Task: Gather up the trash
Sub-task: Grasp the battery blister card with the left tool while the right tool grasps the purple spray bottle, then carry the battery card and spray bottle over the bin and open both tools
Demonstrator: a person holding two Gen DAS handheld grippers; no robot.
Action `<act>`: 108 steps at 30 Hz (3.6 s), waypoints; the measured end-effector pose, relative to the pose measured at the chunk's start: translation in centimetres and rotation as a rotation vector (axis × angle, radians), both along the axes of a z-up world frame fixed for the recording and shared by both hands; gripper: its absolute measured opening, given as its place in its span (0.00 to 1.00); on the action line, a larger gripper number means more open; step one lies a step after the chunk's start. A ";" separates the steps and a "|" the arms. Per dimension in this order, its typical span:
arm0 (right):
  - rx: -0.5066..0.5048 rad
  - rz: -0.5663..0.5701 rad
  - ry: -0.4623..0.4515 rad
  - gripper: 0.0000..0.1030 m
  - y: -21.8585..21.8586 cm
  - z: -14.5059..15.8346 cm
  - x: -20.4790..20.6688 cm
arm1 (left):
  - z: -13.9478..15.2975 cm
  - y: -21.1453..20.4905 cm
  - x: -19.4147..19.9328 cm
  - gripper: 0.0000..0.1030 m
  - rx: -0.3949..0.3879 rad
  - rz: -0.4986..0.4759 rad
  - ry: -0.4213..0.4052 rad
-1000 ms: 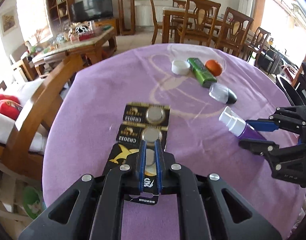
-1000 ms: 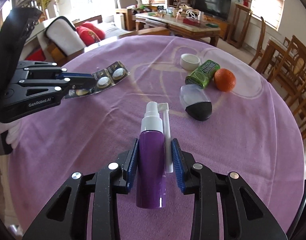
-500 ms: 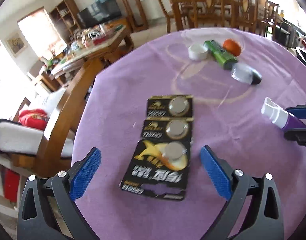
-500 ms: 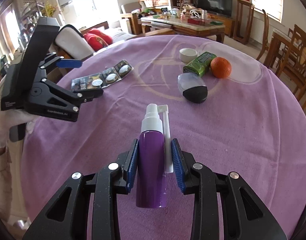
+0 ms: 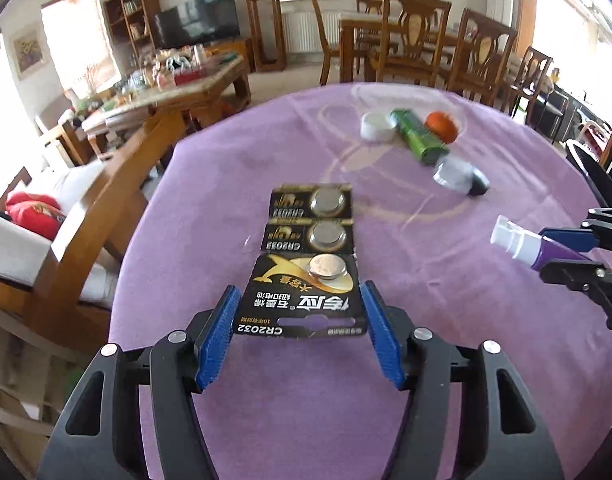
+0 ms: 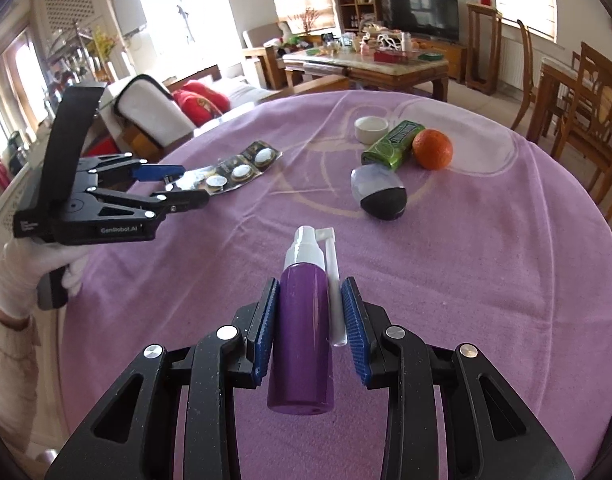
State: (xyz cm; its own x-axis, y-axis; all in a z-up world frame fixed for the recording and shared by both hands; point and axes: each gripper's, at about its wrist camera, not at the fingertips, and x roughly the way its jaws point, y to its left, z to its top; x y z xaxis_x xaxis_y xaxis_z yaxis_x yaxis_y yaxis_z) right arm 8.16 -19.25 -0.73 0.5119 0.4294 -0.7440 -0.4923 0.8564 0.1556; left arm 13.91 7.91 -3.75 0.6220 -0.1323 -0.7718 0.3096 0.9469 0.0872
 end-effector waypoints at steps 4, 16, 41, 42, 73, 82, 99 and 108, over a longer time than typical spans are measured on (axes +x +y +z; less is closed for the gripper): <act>0.037 -0.015 -0.018 0.31 -1.2 0.7 -0.6 | 1.7 -1.1 -1.0 0.57 -0.036 -0.009 -0.065; 0.164 -0.089 -0.113 0.31 -7.1 5.4 -2.9 | 6.5 -4.9 -2.6 0.18 -0.168 -0.064 -0.200; 0.259 -0.208 -0.140 0.31 -14.1 5.8 -5.2 | 4.5 -12.6 -1.2 0.05 -0.212 -0.180 -0.167; 0.264 -0.218 -0.145 0.31 -14.4 5.9 -5.3 | 5.0 -13.2 -1.5 0.05 -0.227 -0.194 -0.177; 0.387 -0.840 -0.285 0.32 -41.0 4.5 -12.4 | 1.7 -43.8 -3.9 0.05 -0.508 -0.706 0.019; 0.392 -0.841 -0.235 0.32 -41.5 2.0 -10.6 | 2.0 -43.9 -5.3 0.05 -0.481 -0.737 -0.018; 0.465 -0.812 -0.257 0.62 -40.8 2.5 -11.2 | 2.2 -44.7 -6.5 0.16 -0.392 -0.739 -0.088; 0.506 -0.827 -0.304 0.93 -41.6 3.5 -12.7 | 3.4 -43.8 -8.5 0.95 -0.339 -0.690 -0.315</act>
State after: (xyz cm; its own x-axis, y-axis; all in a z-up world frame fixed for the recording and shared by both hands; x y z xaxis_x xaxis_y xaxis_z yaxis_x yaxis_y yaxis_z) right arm -4.57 -60.87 2.77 0.9284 0.0841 -0.3620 0.1453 0.8145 0.5616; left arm 5.44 -35.88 -0.38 0.4961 -0.7571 -0.4251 0.8392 0.5438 0.0109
